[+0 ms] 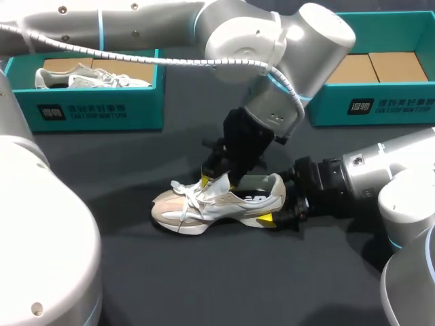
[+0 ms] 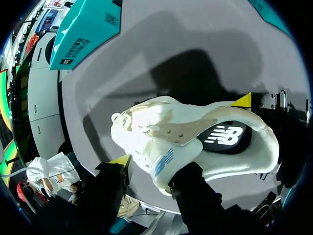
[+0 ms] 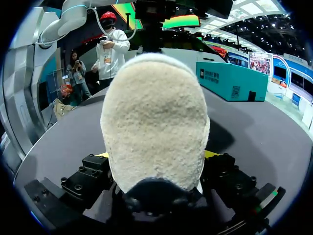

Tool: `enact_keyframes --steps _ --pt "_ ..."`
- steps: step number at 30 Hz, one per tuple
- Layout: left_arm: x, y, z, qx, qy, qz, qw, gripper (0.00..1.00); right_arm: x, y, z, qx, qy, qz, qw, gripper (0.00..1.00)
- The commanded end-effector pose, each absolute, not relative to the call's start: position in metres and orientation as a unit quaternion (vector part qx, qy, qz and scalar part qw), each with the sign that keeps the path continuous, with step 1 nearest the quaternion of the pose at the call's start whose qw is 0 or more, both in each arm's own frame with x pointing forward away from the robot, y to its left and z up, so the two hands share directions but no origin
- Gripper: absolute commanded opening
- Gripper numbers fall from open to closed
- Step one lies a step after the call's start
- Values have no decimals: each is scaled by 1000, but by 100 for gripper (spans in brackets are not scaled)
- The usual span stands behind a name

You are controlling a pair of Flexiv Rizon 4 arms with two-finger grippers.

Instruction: Take the shoe out of the shoebox, open the shoe tongue, remove and reinsert the insole, then place the shoe into the shoebox

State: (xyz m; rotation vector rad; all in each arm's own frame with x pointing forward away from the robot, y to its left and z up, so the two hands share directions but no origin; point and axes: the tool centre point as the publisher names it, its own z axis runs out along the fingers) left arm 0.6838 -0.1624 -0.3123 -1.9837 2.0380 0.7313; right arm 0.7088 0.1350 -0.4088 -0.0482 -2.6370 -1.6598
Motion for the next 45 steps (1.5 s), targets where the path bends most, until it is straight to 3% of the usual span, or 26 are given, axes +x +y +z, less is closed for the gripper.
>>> enact_keyframes --steps 1,6,11,16,19,21,35,45 --pt "681 -157 -308 -670 696 240 100 40 707 139 -412 -16 -847 -531 12 0" --pt "686 -164 -305 -655 710 239 100 47 707 139 -412 -16 -847 -531 12 0" --pt "688 -167 -305 -643 718 244 109 34 707 139 -412 -16 -847 -531 12 0" --pt "685 -164 -303 -633 729 236 114 31 707 139 -412 -16 -847 -531 12 0" --pt "683 -155 -297 -623 745 210 108 16 707 139 -412 -16 -847 -531 12 0" --pt "683 -149 -294 -627 750 189 99 0 707 139 -412 -16 -847 -531 12 0" --pt "708 -96 -273 -713 690 73 -101 0 707 139 -412 -16 -847 -531 12 0" --pt "697 -77 -283 -702 699 20 -133 0 707 139 -412 -16 -847 -531 12 0"
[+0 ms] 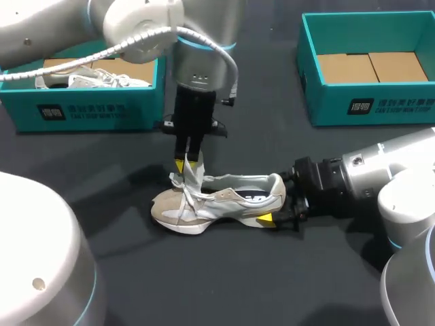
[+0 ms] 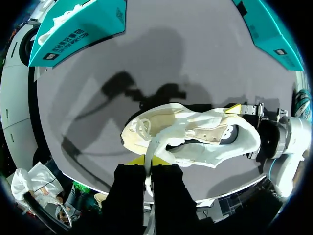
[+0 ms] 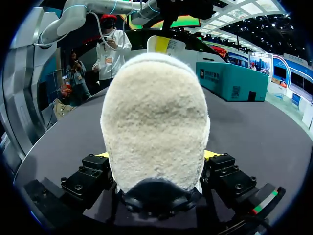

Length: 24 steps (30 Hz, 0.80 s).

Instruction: Take the shoe out of the shoebox, open the shoe tongue, remove and reinsert the insole, then place the shoe into the shoebox

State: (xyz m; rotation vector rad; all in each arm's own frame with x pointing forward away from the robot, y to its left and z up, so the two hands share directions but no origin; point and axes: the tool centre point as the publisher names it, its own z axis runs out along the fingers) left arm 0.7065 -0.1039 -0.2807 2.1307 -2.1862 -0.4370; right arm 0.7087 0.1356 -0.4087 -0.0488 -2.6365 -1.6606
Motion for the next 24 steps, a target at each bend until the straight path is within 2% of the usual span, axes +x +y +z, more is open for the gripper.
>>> enact_keyframes --steps 1,19,22,23,24 --pt "695 -76 -286 700 -702 -23 133 0 707 139 -412 -16 -847 -531 12 0" --pt "679 -62 -342 686 -724 -35 62 0 707 139 -412 -16 -847 -531 12 0" --pt "681 -60 -345 686 -724 -43 56 9 707 139 -412 -16 -847 -531 12 0" --pt "682 -59 -345 685 -725 -44 51 14 707 139 -412 -16 -847 -531 12 0" --pt "682 -58 -346 684 -727 -45 42 26 707 139 -412 -16 -847 -531 12 0"
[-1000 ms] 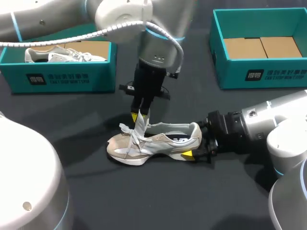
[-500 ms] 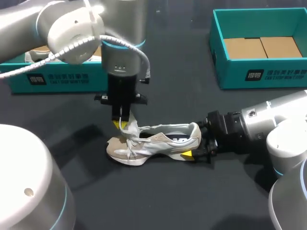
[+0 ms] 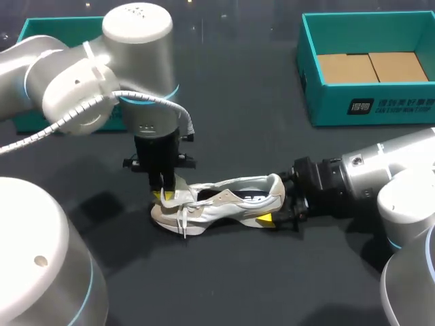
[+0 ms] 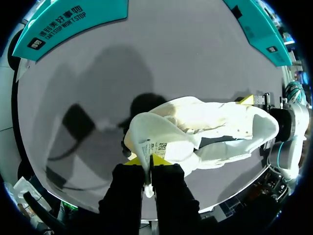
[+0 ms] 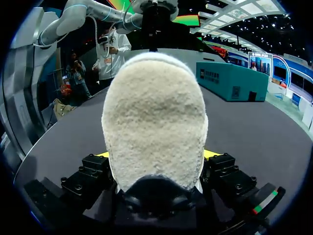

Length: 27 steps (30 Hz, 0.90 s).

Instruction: Take the shoe out of the shoebox, open the shoe tongue, remove and reinsert the insole, then place the shoe into the shoebox

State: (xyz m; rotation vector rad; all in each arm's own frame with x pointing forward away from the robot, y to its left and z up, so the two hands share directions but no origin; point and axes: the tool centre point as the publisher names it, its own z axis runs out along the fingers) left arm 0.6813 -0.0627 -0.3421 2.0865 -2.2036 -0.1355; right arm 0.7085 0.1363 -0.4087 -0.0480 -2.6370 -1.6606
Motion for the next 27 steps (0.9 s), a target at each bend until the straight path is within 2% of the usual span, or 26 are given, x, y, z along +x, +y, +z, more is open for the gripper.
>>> enact_keyframes --steps 1,2,8,19,23,27 --pt "682 -58 -346 681 -729 -48 39 31 707 139 -412 -16 -847 -531 12 0" --pt "683 -56 -347 680 -731 -47 34 36 707 139 -412 -16 -847 -531 12 0" --pt "688 -49 -344 672 -738 -60 18 38 707 139 -412 -16 -847 -531 12 0" --pt "696 -36 -355 656 -750 -72 -40 48 707 139 -412 -16 -847 -531 12 0" --pt "699 -30 -347 646 -759 -70 -51 49 707 139 -412 -16 -847 -531 12 0" --pt "708 -30 -319 638 -767 -64 -30 50 707 139 -412 -16 -847 -531 12 0"
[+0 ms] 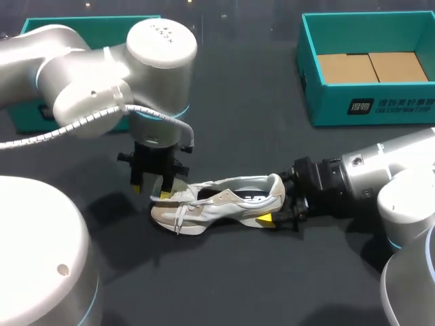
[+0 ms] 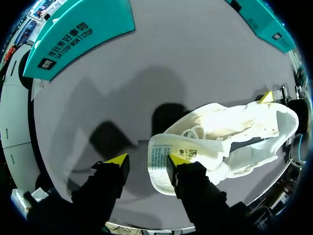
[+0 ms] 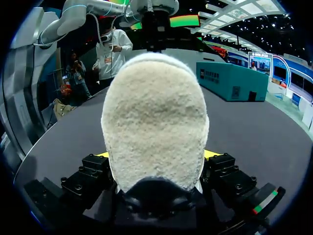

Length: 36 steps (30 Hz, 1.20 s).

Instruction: Take the shoe out of the shoebox, open the shoe tongue, remove and reinsert the insole, then place the shoe into the shoebox

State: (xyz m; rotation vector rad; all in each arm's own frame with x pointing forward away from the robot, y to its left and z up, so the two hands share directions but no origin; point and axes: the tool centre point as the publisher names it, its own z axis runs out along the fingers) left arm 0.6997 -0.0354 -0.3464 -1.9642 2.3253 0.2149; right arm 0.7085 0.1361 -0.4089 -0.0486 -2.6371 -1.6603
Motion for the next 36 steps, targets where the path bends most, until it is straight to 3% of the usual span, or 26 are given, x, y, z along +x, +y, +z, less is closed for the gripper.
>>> enact_keyframes --steps 1,11,20,22,24,25,36 --pt "710 -32 -310 -632 772 64 25 51 707 139 -412 -16 -847 -531 12 0" --pt "716 -54 -228 -553 832 -22 -32 49 707 139 -412 -16 -847 -531 12 0" --pt "697 -70 -204 -305 945 -30 -114 49 707 139 -412 -16 -847 -531 12 0" --pt "690 -74 -202 -249 961 -18 -120 44 707 139 -412 -16 -847 -531 12 0" --pt "685 -77 -200 -205 970 -14 -130 21 707 139 -412 -16 -847 -531 12 0" --pt "684 -79 -198 -177 975 -11 -136 0 707 139 -412 -16 -847 -531 12 0" --pt "686 -87 -191 -143 976 -8 -162 0 707 139 -412 -16 -847 -531 12 0"
